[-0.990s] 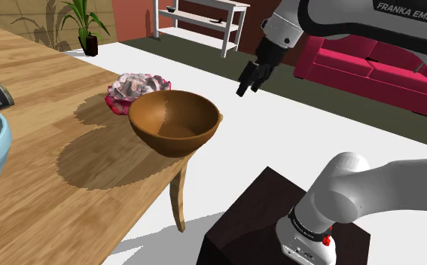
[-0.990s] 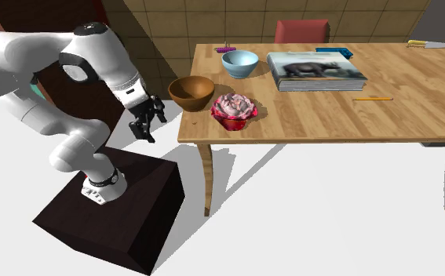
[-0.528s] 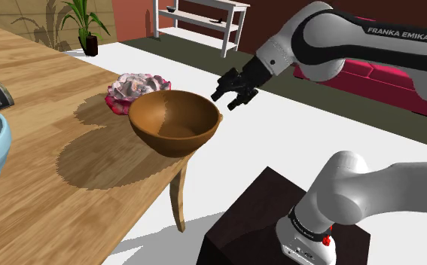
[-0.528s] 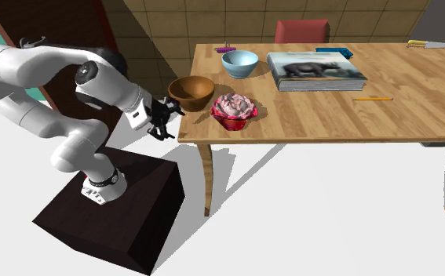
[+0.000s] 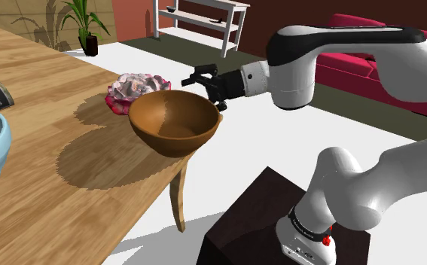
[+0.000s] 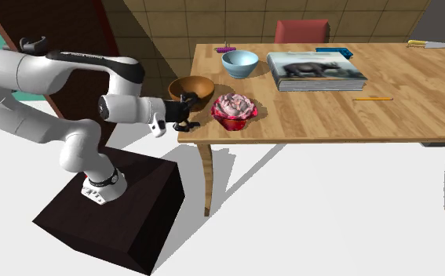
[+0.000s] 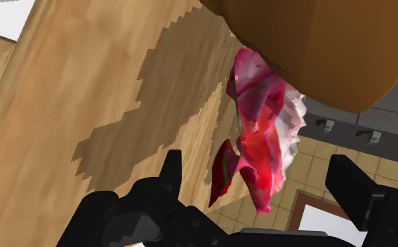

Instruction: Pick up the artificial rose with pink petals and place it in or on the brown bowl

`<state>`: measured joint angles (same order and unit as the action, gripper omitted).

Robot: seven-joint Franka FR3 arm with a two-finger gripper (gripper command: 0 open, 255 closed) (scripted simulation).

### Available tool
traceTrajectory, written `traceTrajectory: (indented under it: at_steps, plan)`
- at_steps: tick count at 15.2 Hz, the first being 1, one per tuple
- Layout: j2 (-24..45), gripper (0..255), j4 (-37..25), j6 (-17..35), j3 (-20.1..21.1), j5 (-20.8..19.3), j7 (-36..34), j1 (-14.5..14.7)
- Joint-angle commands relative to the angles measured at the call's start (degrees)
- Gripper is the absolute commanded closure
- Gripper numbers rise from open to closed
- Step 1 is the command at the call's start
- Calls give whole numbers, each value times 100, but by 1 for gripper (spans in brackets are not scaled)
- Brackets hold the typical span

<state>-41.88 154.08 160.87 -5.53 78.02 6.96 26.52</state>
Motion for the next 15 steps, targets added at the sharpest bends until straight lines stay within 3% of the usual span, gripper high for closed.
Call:
traceTrajectory:
  at_steps: [1,3,8,15]
  plan:
    - [441,0,-492,677,-302,2674,1871,736]
    - [684,0,-629,504,-77,2940,2035,468]
    - [1234,0,-1007,370,87,3520,2523,324]
    - [1296,0,-1050,359,99,3579,2575,316]
